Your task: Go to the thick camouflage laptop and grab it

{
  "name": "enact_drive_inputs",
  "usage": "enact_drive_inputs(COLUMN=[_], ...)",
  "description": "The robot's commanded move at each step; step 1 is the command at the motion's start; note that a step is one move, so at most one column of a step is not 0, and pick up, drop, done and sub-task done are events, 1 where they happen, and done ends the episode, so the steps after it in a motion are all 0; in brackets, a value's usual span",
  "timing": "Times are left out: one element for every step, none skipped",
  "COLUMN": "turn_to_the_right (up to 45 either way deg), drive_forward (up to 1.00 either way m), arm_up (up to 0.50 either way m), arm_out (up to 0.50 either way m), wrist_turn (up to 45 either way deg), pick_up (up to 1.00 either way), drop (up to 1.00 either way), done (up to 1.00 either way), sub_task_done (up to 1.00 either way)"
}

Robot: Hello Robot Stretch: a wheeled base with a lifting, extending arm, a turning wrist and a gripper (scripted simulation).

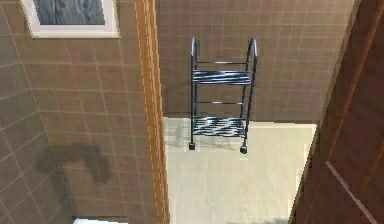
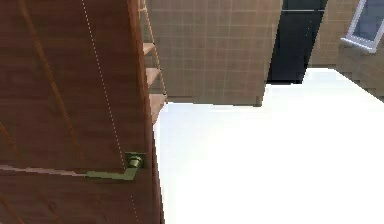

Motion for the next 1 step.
enact_drive_inputs(turn_to_the_right=[6.0], drive_forward=[0.0], arm_up=[0.0], arm_out=[0.0], wrist_turn=[0.0], pick_up=[0.0], drop=[0.0], done=[0.0], sub_task_done=[0.0])
